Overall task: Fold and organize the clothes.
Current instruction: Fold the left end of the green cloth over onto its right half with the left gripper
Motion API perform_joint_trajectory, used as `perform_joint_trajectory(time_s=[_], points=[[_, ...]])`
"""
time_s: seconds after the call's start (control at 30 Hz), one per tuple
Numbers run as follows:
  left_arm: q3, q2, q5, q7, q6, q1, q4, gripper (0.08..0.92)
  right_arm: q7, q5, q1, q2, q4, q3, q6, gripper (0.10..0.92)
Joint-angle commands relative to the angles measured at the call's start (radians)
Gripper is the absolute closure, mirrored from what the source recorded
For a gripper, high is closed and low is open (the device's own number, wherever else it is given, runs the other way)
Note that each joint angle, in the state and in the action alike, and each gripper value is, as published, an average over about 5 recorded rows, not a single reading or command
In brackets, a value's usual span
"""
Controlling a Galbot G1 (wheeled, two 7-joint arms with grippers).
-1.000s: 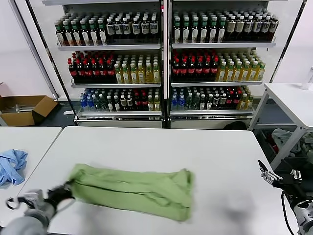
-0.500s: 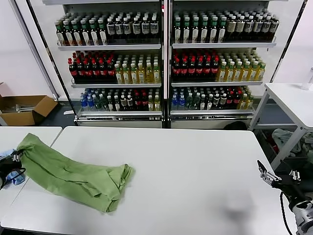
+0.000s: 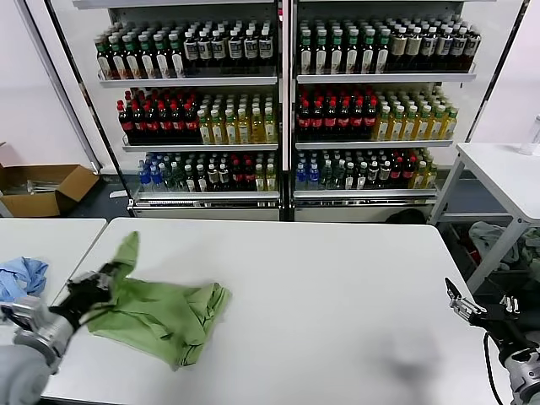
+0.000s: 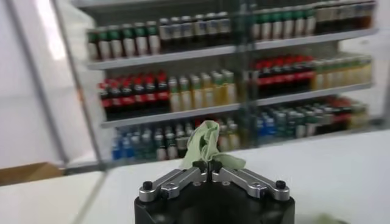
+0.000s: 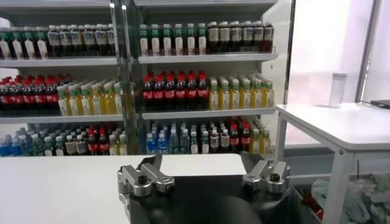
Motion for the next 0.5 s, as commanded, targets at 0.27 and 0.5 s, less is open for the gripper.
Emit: perform_joint_trajectory(time_s=[0.27, 0.5], points=[[0.319, -0.113, 0.198, 0.043, -0.043, 0.049, -0.017, 0.907, 0.003, 0.0, 0.006, 0.001, -0.001, -0.006, -0.004, 0.203], [0.398, -0.118, 0.232, 0.043, -0.045, 0.032, -0.006, 0.903, 0.012, 0.007, 0.026, -0.003, 0.002, -0.013, -0.018, 0.203]])
